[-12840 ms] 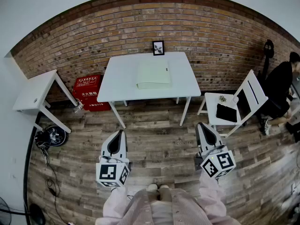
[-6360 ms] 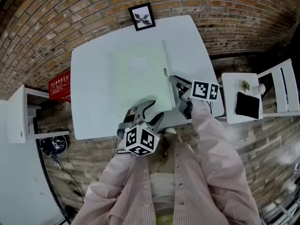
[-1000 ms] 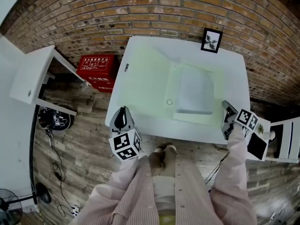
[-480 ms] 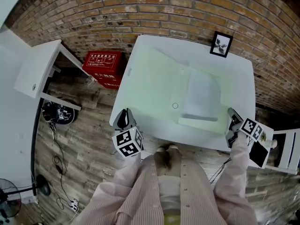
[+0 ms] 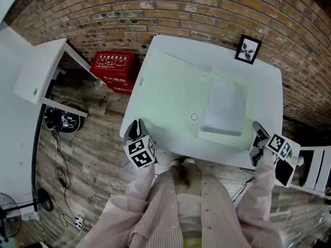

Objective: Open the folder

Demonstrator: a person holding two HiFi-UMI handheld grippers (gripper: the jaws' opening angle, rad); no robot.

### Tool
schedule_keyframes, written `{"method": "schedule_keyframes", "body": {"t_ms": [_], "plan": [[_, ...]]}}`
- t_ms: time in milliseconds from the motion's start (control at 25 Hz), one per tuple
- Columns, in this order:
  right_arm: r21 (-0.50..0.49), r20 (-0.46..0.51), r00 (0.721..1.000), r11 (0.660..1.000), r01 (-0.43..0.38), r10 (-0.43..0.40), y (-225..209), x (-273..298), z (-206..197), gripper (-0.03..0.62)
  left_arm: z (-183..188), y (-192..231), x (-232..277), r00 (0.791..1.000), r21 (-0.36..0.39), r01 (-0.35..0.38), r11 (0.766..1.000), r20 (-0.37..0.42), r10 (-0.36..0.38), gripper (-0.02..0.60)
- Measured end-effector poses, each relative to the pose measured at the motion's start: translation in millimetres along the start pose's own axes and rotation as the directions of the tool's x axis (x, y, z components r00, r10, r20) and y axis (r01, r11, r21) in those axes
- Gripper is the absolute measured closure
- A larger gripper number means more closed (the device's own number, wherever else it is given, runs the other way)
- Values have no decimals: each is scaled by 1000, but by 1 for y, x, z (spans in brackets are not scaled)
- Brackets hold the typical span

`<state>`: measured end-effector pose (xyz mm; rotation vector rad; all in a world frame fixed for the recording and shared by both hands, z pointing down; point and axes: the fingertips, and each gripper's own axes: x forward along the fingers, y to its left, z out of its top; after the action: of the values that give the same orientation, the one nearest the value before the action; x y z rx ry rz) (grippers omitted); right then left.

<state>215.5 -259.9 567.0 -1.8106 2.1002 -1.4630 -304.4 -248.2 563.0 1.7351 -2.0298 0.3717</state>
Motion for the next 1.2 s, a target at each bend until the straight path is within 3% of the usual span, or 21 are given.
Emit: {"method": "schedule_keyframes", "body": {"t_ms": [160,240,480,800,1040,1200], "plan": [[-3,-2,1000,1000,4,-4,-1,0,0,499,-8,2,7,999,45,-17,999,-31,19,514],[-6,-4,1000,1000,11,-11,-1,-1,1,499,-10,-2,10,998,123,-15,992,-53,21,577],[8,-5,1000,1000,-6,6,0,0,-1,499,-16,-3,14,995,201,-20,979,-92,40,586],[10,-2,1000,1000,-12,12,-1,0,0,499,-15,-10,18,988,405,52,913,-155,12,589],[5,-2,1000,1000,-9,9,-1,0,-2,499,-26,-15,28,970,470,140,871,-243,-25,589],[-10,-3,1000,1000,-1,1,1,0,-1,499,-27,-23,34,963,456,171,874,-266,-49,589]]}}
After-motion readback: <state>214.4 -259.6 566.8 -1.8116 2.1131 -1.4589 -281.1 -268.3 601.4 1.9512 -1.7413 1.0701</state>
